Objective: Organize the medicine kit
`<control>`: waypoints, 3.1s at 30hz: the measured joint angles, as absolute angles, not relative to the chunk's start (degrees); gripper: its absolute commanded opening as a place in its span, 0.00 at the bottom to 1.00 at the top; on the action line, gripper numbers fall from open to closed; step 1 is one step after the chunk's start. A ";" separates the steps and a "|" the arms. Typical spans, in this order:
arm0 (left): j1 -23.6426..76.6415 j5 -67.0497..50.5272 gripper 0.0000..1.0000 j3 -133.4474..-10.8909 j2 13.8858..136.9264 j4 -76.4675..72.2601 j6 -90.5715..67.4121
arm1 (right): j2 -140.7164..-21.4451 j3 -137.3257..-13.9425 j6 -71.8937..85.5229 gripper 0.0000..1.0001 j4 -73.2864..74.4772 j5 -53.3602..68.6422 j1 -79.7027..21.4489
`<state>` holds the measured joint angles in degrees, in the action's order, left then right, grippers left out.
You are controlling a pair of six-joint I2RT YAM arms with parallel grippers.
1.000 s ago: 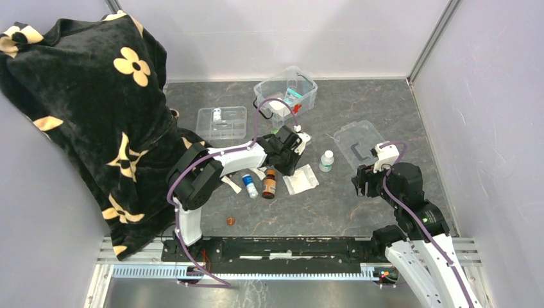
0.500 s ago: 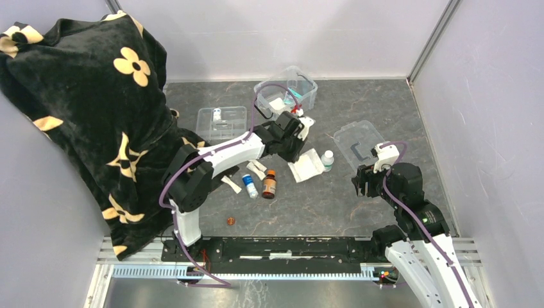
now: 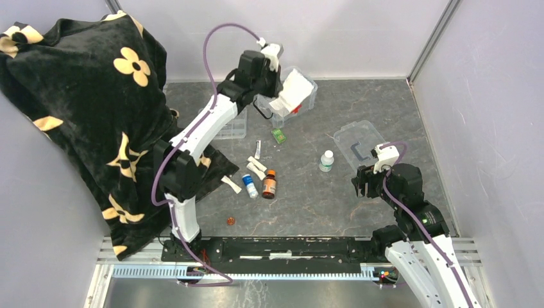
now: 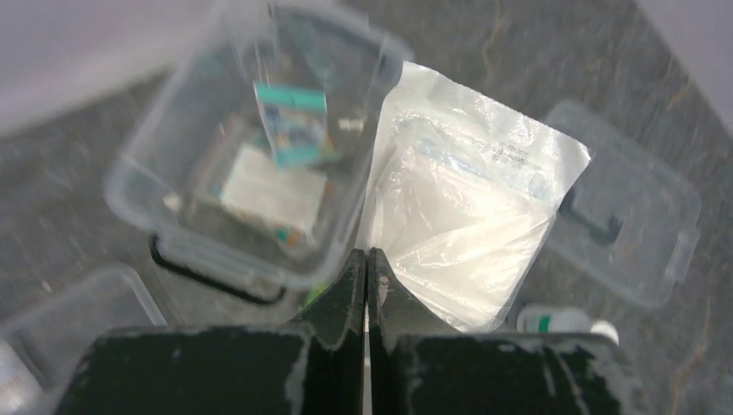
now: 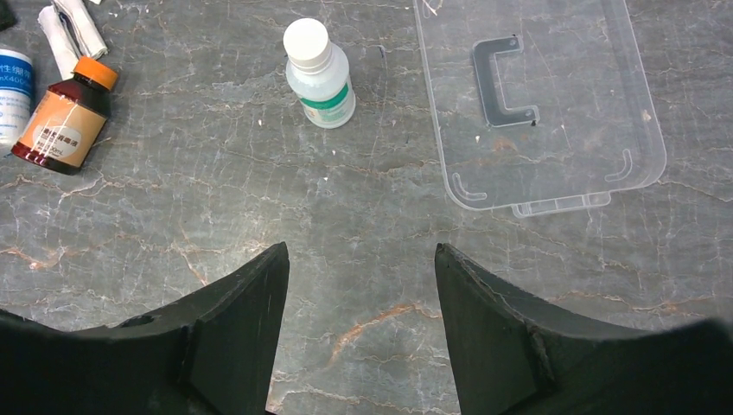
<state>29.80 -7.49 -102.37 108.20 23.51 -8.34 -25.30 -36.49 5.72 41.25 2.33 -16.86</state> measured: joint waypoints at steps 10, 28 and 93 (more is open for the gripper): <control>29.23 -2.81 0.02 -121.78 119.94 23.03 2.20 | -25.98 -36.12 5.74 0.69 41.28 2.48 -16.86; 28.27 5.89 0.56 -124.60 131.81 23.92 9.10 | -27.07 -35.75 5.78 0.69 41.23 2.42 -16.86; 28.23 8.34 0.65 -39.90 56.64 28.67 -40.21 | -88.49 -50.54 49.39 0.76 5.28 -4.86 -52.62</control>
<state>28.23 8.34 -39.90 56.64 28.67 -40.21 -88.49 -50.54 49.39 5.28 -4.86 -52.62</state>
